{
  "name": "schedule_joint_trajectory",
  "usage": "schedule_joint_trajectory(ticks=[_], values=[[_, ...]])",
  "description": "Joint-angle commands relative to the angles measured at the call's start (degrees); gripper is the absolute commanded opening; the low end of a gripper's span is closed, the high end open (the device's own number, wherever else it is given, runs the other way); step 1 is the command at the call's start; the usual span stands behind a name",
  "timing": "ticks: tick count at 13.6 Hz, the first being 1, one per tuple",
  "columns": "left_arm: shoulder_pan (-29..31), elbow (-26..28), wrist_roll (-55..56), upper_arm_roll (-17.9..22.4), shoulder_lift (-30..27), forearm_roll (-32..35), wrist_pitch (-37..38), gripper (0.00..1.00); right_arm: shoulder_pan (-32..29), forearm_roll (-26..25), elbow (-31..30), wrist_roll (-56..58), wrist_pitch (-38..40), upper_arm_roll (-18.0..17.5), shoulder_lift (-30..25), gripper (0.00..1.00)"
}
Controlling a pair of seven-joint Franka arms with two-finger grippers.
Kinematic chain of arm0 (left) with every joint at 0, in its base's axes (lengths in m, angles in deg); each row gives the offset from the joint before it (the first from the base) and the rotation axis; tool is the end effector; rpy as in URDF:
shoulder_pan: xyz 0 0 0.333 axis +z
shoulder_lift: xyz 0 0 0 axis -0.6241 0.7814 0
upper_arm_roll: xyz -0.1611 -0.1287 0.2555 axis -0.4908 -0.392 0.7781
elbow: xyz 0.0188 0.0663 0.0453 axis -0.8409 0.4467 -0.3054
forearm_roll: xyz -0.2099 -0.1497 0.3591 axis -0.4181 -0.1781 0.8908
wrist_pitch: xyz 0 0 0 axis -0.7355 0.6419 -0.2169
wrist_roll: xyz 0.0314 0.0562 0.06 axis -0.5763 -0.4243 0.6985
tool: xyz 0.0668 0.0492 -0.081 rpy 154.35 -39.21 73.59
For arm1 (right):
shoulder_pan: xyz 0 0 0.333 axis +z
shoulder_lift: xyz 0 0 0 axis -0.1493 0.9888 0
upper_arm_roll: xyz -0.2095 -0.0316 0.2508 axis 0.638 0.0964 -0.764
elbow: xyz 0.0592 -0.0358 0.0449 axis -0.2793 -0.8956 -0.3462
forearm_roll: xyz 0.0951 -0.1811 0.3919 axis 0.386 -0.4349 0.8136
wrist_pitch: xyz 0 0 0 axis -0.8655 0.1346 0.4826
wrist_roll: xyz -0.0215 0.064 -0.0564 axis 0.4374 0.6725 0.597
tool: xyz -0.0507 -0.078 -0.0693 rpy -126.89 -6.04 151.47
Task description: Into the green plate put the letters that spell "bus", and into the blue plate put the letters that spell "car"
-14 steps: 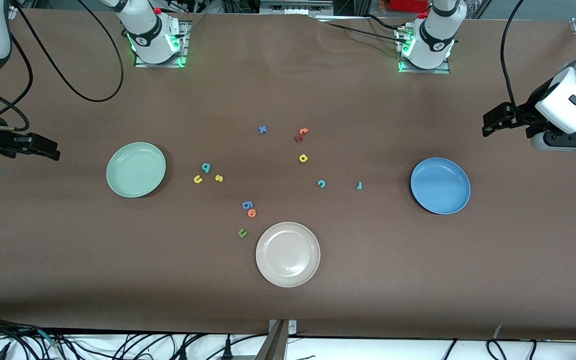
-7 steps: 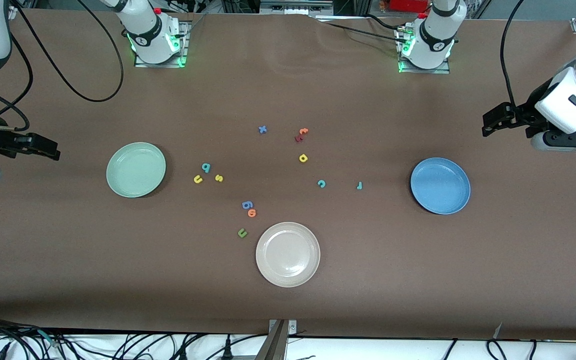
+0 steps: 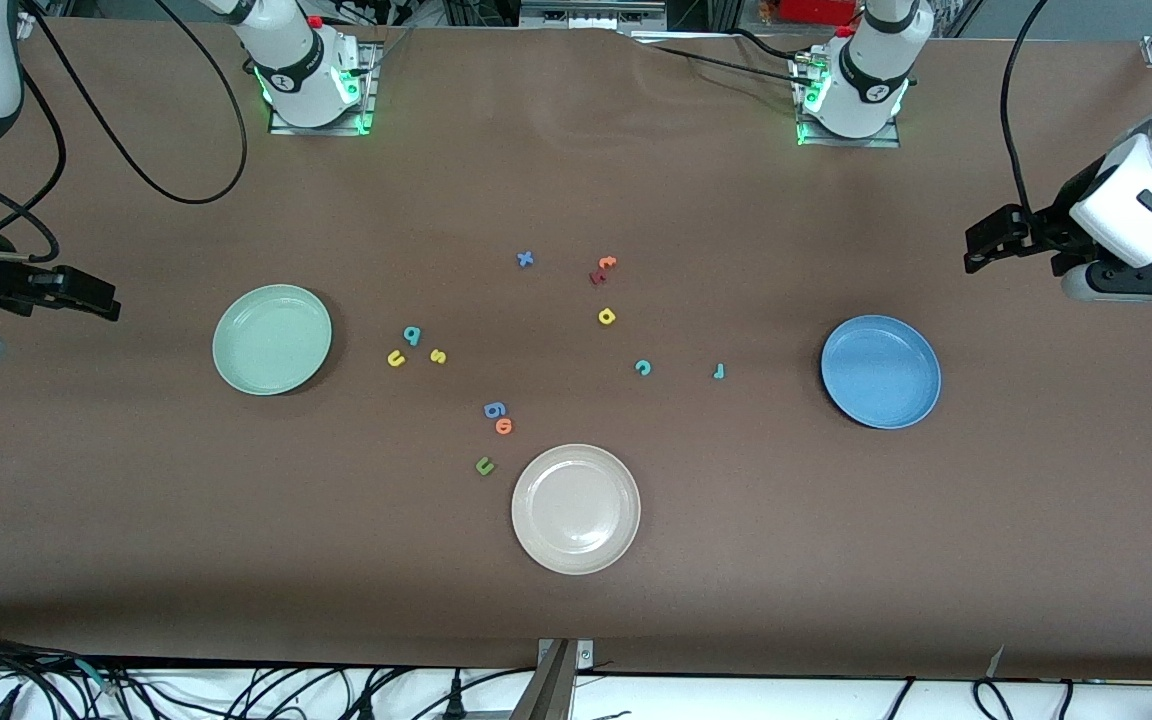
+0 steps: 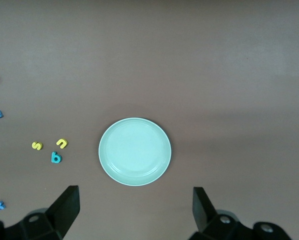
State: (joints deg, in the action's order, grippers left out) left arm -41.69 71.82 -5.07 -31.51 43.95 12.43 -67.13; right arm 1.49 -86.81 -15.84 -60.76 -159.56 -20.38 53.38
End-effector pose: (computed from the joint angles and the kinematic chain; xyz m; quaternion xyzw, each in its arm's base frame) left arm 0.6237 -0.0617 0.6032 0.9993 -0.0023 -0.0365 0.0097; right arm 0.6740 -0.0076 0.5646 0.9993 -0.0174 -0.0291 0.0186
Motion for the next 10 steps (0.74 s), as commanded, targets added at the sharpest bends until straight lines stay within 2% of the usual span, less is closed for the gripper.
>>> schedule_joint_trajectory(ticks=[1, 5, 7, 9, 10], values=[[0.09, -1.07, -0.32, -0.3, 0.15, 1.02, 0.89, 1.0, -0.06, -0.21, -0.55, -0.85, 0.17, -0.11, -0.46, 1.0], [-0.69, -1.07, 0.03, -0.48, 0.67, 1.02, 0.81, 1.0, -0.06, -0.21, -0.55, -0.77, 0.17, -0.03, -0.55, 1.0], [-1.75, -1.07, 0.29, -0.83, 3.65, 1.37, -0.68, 1.0, -0.06, -0.21, -0.55, -0.77, 0.17, -0.11, -0.46, 1.0], [-2.81, -1.07, 0.55, -0.83, 10.48, 0.85, -4.62, 1.0, -0.14, -0.21, -0.47, -0.68, 0.08, -0.03, -0.46, 1.0], [-2.64, -1.16, 0.04, -0.92, 11.91, 0.23, -5.25, 1.0, -0.23, -0.21, -0.47, -0.68, 0.08, -0.03, -0.46, 1.0]])
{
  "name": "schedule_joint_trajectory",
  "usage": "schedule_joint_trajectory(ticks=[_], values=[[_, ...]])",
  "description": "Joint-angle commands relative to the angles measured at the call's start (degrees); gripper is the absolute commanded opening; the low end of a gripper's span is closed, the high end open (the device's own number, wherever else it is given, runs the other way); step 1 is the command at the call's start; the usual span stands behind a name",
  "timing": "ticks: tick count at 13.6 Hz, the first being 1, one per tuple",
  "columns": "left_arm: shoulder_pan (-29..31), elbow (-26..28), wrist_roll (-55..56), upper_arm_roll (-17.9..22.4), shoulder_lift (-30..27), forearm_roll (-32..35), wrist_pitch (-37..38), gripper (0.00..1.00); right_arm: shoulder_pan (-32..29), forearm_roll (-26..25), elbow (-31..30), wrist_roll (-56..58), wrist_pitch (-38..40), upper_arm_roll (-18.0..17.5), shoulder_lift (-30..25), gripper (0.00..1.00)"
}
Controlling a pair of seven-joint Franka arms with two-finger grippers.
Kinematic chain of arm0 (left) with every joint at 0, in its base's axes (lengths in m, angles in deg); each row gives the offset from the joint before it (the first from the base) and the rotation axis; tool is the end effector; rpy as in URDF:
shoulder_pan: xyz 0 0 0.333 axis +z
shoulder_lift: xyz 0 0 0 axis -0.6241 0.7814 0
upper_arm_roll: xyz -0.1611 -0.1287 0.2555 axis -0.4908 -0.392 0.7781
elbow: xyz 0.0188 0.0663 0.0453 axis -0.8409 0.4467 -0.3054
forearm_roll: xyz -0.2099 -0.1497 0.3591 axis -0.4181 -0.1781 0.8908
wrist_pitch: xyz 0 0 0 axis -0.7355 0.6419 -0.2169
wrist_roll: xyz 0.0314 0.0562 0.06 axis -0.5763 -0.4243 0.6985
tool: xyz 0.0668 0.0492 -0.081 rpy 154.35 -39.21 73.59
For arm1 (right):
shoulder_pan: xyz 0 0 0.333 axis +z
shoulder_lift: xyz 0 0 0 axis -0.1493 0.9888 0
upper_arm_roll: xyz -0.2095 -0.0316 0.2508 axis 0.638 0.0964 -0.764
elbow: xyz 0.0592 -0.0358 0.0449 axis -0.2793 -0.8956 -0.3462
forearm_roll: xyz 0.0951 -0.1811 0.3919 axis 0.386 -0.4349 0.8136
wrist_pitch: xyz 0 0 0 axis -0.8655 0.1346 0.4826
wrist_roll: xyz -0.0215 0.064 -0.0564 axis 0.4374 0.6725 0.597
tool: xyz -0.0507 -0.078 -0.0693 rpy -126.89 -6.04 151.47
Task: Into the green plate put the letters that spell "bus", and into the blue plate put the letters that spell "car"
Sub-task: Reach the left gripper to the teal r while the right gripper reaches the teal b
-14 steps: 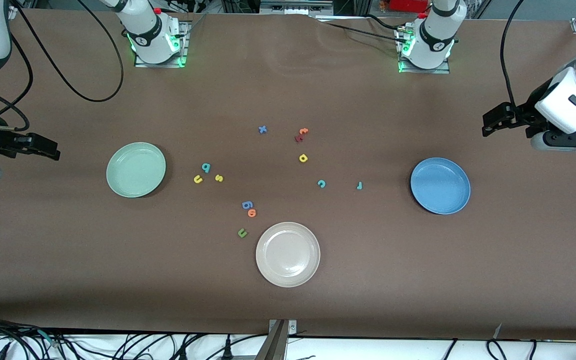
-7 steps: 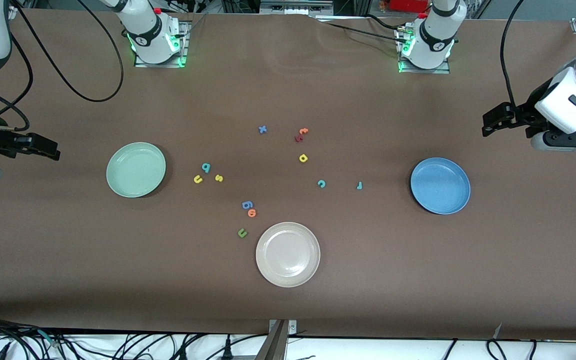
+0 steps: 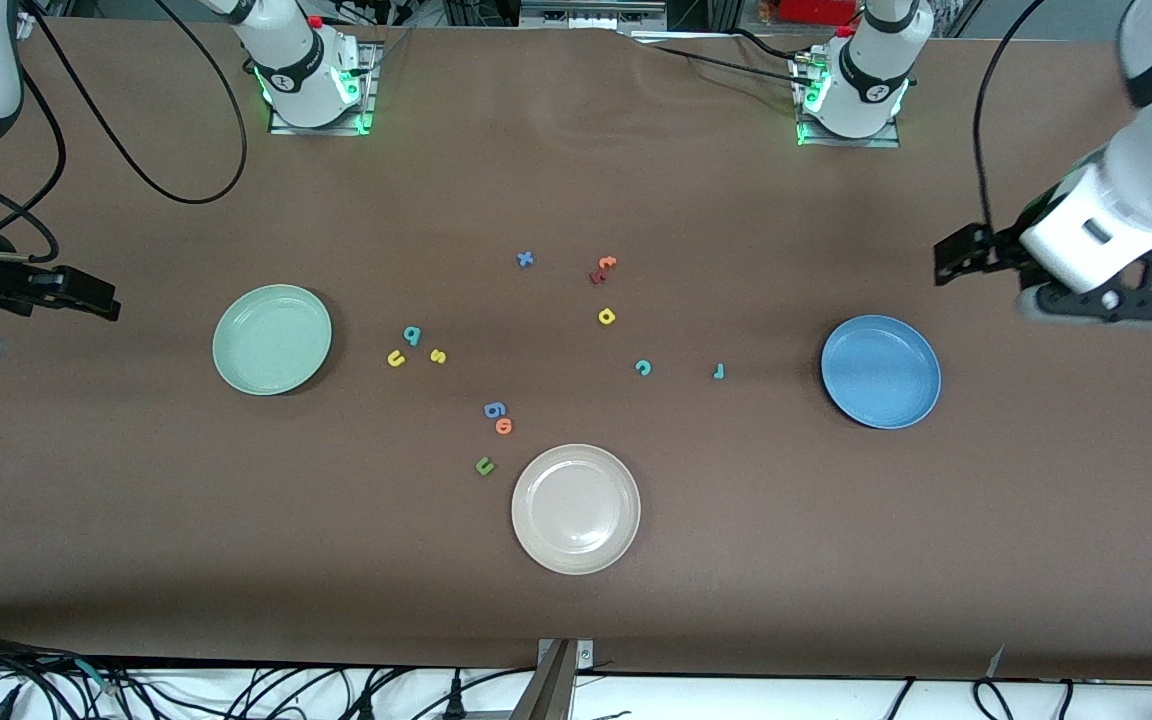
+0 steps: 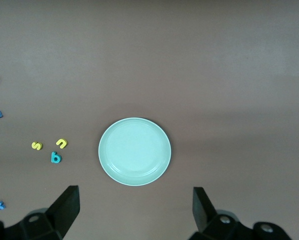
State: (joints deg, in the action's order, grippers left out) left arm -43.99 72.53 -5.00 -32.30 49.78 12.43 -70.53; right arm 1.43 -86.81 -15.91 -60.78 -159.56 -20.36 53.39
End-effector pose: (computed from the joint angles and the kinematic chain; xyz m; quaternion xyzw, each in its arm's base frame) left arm 0.6498 -0.0980 0.5361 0.9975 -0.0275 -0.0642 0.0088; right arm 0.6739 -0.0085 0.5639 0.9992 -0.0182 -0.0298 0.0186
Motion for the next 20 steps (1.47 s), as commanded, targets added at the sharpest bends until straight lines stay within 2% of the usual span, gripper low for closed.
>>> schedule_joint_trajectory(ticks=[1, 3, 6, 8, 10, 14, 18, 20], values=[[-0.51, -1.95, 0.57, -0.13, 7.23, -2.64, -3.25, 1.0, -0.18, -0.21, -0.4, -0.75, -0.09, -0.04, -0.47, 1.0], [-0.51, -1.86, 0.14, -0.13, 8.99, -6.44, -5.1, 1.0, -0.09, -0.3, -0.4, -0.66, -0.26, -0.04, -0.47, 1.0], [-2.34, -1.43, 0.05, -0.31, 13.29, -6.45, -6.76, 1.0, 0.26, -0.21, -0.4, -0.83, -0.44, -0.13, -0.47, 1.0], [-7.26, 3.12, 1.19, -0.22, 15.06, -5.58, -12.81, 1.0, 0.79, -0.21, -0.4, -0.84, -0.88, -0.31, 0.66, 1.0], [-8.15, 6.91, 1.46, -0.31, 14.98, -5.4, -18.18, 1.0, 2.71, -0.21, -0.4, -2.14, -2.28, -0.31, 2.25, 1.0], [-12.02, 17.02, 2.33, -0.22, 15.24, -5.22, -33.37, 1.0, 5.96, -0.21, -0.49, -11.98, -2.81, -0.31, 4.88, 1.0], [-15.61, 18.26, 6.09, -0.13, 20.85, -4.52, -42.52, 1.0, 11.32, -0.21, -0.84, -26.03, -4.48, -0.31, 8.66, 1.0], [-16.07, 20.63, 10.75, -0.22, 21.22, 1.08, -46.75, 0.99, 14.31, -0.21, -1.19, -31.75, -5.79, -0.4, 10.42, 1.0]])
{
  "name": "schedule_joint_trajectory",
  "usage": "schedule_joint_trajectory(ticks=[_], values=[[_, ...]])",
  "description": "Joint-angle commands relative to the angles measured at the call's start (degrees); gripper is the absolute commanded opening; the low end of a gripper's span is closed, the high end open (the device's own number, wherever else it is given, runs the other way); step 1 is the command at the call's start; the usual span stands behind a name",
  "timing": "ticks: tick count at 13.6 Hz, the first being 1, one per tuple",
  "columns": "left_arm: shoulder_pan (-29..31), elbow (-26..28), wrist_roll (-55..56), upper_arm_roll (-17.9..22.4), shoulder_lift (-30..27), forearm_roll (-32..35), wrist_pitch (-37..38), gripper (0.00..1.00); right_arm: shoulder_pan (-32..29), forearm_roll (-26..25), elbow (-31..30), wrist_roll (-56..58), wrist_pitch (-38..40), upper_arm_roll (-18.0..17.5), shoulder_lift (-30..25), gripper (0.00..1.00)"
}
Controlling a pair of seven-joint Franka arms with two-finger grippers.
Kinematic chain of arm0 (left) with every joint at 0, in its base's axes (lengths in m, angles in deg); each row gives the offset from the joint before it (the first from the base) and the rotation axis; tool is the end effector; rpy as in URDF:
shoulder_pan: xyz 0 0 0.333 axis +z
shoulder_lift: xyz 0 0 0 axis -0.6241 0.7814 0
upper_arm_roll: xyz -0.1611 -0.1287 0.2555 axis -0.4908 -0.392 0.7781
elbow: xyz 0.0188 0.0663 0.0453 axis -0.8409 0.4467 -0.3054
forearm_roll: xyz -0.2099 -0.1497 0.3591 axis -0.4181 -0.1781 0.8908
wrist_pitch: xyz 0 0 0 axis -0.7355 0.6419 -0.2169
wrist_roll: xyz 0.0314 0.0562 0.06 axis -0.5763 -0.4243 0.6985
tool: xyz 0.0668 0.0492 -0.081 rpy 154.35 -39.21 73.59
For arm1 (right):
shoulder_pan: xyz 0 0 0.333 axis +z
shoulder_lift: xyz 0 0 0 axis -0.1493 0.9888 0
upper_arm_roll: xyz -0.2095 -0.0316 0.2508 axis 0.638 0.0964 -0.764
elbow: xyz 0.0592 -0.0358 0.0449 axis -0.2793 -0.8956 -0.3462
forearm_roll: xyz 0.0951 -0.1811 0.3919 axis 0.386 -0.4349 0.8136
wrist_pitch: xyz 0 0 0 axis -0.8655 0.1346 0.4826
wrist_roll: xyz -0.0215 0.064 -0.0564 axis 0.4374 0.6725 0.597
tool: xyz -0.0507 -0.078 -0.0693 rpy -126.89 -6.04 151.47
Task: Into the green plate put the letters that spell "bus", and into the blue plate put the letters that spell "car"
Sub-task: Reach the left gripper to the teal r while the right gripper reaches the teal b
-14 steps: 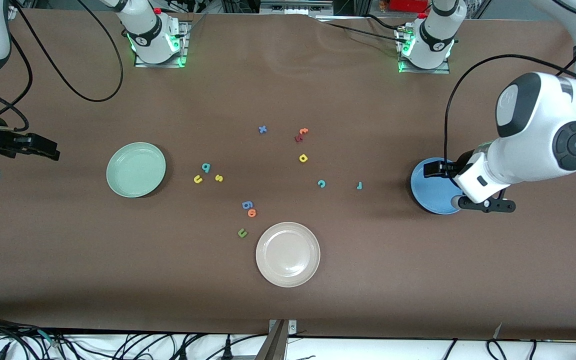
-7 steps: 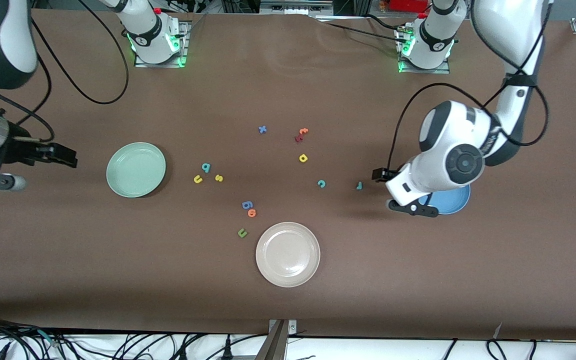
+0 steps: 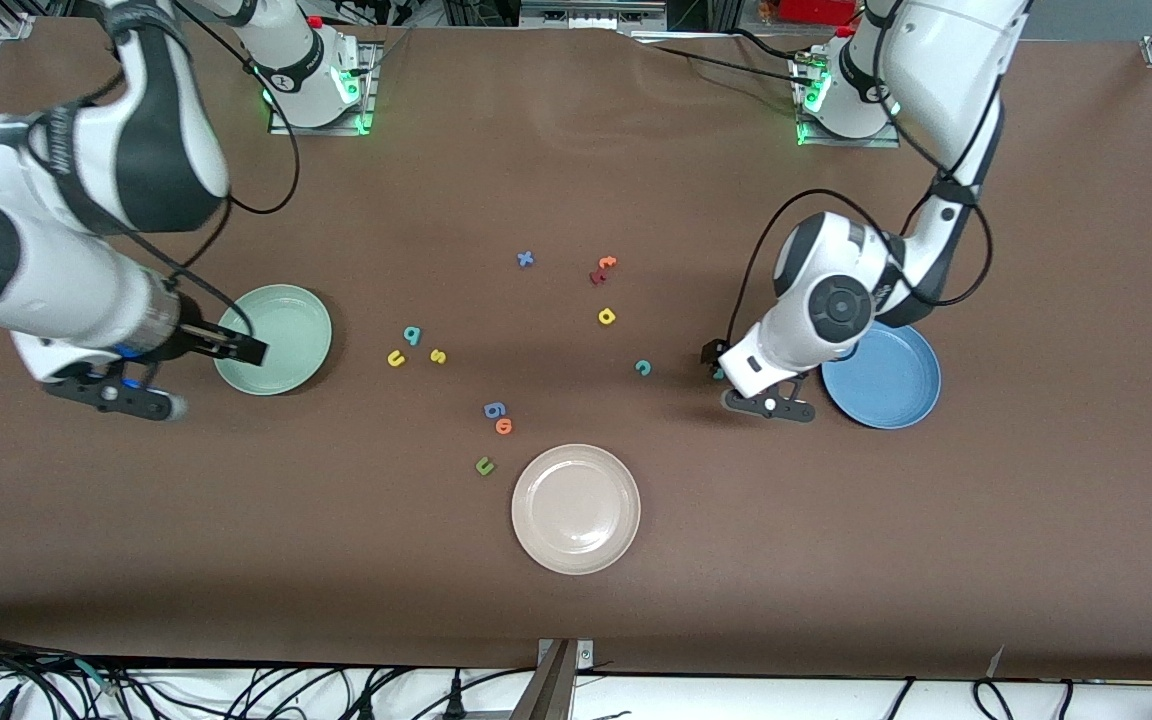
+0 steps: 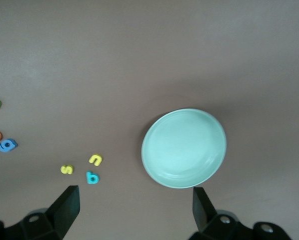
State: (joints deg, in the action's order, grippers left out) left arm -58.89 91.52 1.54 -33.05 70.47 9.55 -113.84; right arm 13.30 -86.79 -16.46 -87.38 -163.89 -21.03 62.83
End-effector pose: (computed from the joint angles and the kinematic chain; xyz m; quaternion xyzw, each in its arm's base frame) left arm 0.6171 -0.2780 0.1843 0.9956 -0.0773 -0.0428 0.0318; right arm 0.6949 0.1496 0.4516 0.9868 -0.1381 -0.0626 0.0566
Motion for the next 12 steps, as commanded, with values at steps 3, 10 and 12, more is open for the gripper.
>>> schedule_joint_trajectory(ticks=[3, 10, 12], values=[[-2.31, 2.17, 7.04, 0.53, 2.27, 4.78, -6.52, 0.95, 4.82, -0.06, -5.0, -11.04, -5.75, 0.27, 2.49, 1.0], [-2.93, 3.93, 11.53, 0.44, 2.72, 4.78, -6.88, 0.66, 5.0, 5.38, -25.66, -15.19, -28.78, -3.68, 1.61, 0.99], [-3.02, 4.19, 12.85, 0.44, 2.72, 4.78, -6.88, 0.57, 5.0, 8.46, -27.96, -15.28, -30.47, -3.77, 1.7, 0.99]])
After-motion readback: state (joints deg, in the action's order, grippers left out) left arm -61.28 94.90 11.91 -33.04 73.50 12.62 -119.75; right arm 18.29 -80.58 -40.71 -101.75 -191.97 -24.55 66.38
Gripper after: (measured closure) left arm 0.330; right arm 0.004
